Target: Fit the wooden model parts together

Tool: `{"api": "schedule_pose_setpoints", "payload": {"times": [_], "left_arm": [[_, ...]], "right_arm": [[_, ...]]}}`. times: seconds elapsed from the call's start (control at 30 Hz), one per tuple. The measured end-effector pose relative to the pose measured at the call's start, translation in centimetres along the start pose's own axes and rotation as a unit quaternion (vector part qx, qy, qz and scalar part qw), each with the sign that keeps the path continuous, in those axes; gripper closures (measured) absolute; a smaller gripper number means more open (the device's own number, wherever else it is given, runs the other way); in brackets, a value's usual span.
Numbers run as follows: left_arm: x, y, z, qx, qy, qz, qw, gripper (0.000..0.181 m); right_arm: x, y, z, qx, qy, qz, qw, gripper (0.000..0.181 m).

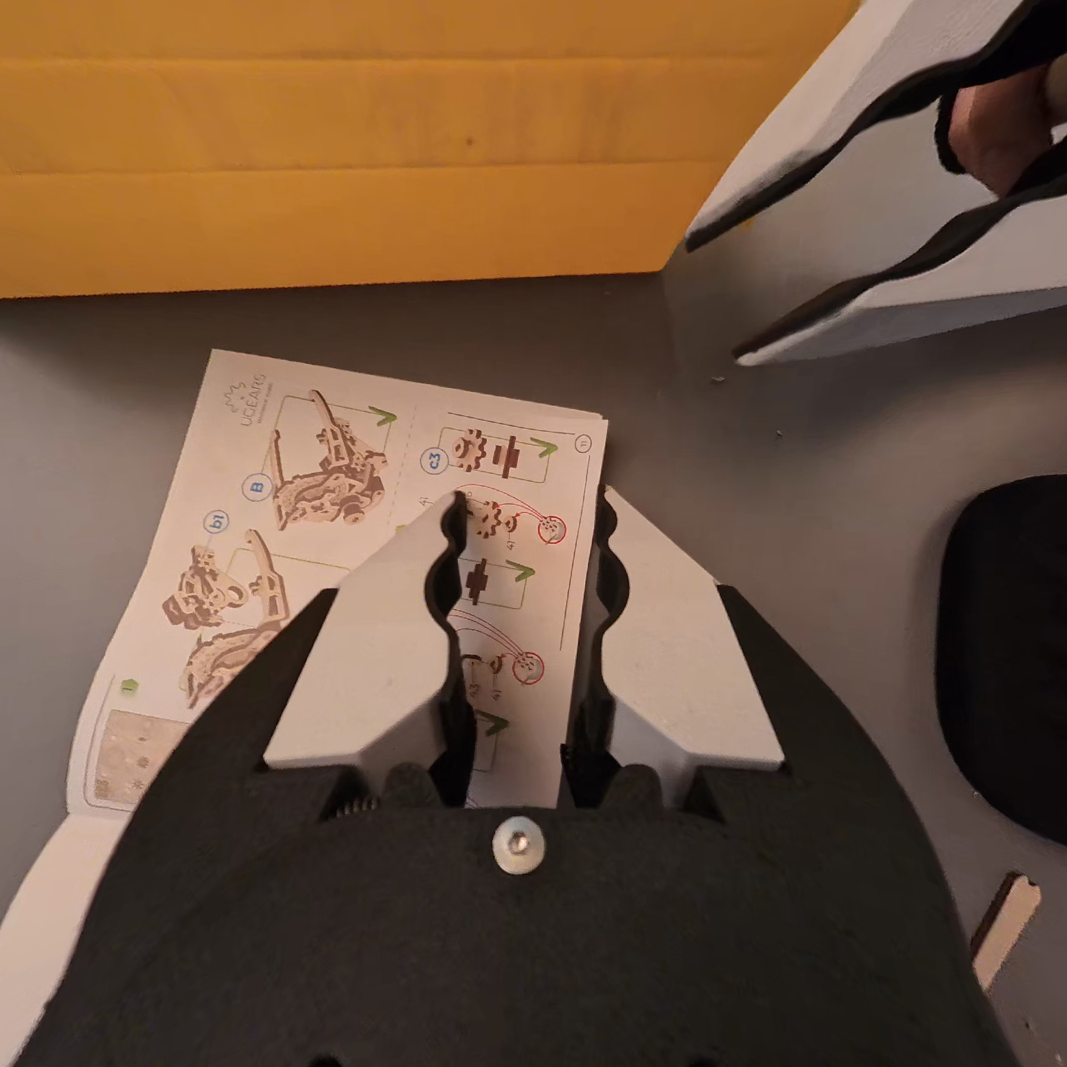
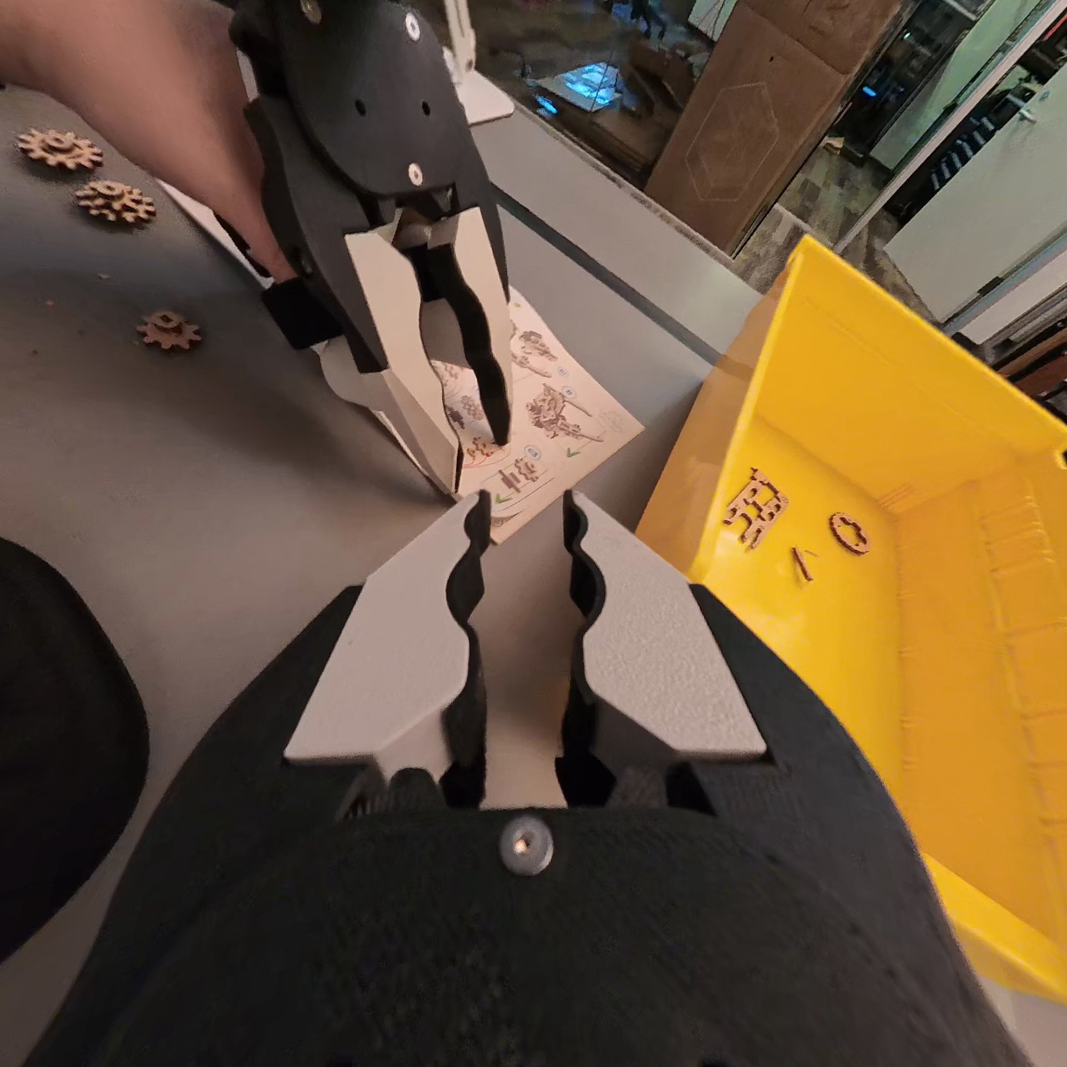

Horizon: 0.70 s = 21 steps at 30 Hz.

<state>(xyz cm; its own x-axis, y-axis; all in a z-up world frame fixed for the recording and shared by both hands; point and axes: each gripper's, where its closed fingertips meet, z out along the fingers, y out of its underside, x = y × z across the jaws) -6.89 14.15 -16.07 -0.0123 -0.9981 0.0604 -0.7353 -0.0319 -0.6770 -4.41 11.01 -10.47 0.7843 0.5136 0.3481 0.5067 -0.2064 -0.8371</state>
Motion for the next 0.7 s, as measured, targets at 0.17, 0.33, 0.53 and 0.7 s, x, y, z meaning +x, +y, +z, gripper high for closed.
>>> {"api": "schedule_pose_setpoints", "payload": {"times": [0.17, 0.33, 0.53, 0.7], "left_arm": [[0.1, 0.2, -0.2, 0.013, 0.007, -0.013, 1.000, 0.144], [0.0, 0.1, -0.4, 0.033, 0.023, -0.042, 0.998, 0.148], [-0.2, 0.3, -0.7, 0.044, 0.037, -0.058, 0.997, 0.152], [-0.3, 0.5, -0.8, 0.042, 0.038, -0.060, 0.997, 0.152]], "right_arm": [[-1.6, 1.2, 1.1, -0.034, -0.027, -0.011, 0.999, 0.157], [-2.3, 2.3, 2.4, -0.068, -0.019, -0.014, 0.997, 0.163], [-2.1, 1.7, 3.0, -0.085, -0.022, -0.133, 0.987, 0.167], [-1.7, 1.0, 1.0, -0.174, -0.155, -0.175, 0.957, 0.172]]}}
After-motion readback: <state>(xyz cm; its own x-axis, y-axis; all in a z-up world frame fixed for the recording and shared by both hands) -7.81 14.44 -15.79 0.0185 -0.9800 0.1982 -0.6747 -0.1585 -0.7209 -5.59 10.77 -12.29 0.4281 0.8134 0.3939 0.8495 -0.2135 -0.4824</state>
